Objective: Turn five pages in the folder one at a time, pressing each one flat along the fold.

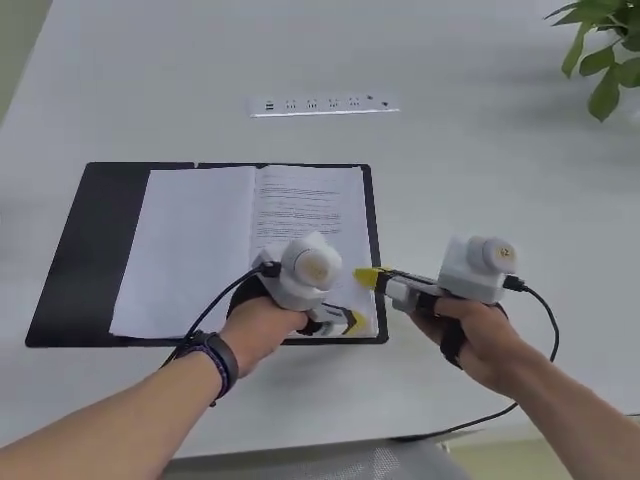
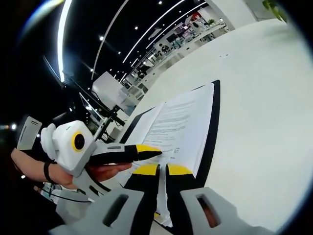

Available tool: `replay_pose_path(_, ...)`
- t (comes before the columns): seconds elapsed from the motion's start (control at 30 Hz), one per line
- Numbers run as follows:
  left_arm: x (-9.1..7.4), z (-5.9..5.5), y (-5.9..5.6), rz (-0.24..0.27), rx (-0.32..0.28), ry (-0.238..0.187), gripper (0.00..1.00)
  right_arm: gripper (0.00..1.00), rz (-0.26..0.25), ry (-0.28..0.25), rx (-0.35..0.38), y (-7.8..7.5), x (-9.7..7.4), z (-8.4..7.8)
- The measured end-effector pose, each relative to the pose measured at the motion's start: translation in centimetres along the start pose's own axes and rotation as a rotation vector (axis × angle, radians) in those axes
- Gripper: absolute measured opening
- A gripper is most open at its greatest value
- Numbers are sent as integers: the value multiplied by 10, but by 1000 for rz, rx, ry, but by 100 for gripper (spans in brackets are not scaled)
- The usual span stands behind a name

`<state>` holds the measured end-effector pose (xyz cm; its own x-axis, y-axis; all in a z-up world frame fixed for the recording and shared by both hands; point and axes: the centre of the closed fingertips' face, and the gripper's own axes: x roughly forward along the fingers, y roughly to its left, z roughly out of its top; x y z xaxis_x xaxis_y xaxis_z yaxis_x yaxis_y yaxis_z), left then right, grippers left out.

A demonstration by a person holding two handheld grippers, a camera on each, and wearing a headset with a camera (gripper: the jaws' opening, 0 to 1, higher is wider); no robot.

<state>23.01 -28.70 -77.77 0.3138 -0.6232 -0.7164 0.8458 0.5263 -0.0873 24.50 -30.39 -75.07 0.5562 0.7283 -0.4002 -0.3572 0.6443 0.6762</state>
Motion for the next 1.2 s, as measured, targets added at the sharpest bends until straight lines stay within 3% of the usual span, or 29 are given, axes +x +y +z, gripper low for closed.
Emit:
replay_pose_path(0.27,-8,7,0,-4,-6,-21,74,1,-13,-16,69,-3,1,-2)
replay_pose_path(0.8,-34,21,3,5,-37,-86,75,0,-9,-44,76,9,-1,6)
replay_pose_path(1.0,-44,26,8,13,-61,-113,75,0,-14,-50,81,12,-2,6)
replay_pose_path(1.2,-58,24,18,30,-59,-129,76,0,-10,-63,68,20,0,11)
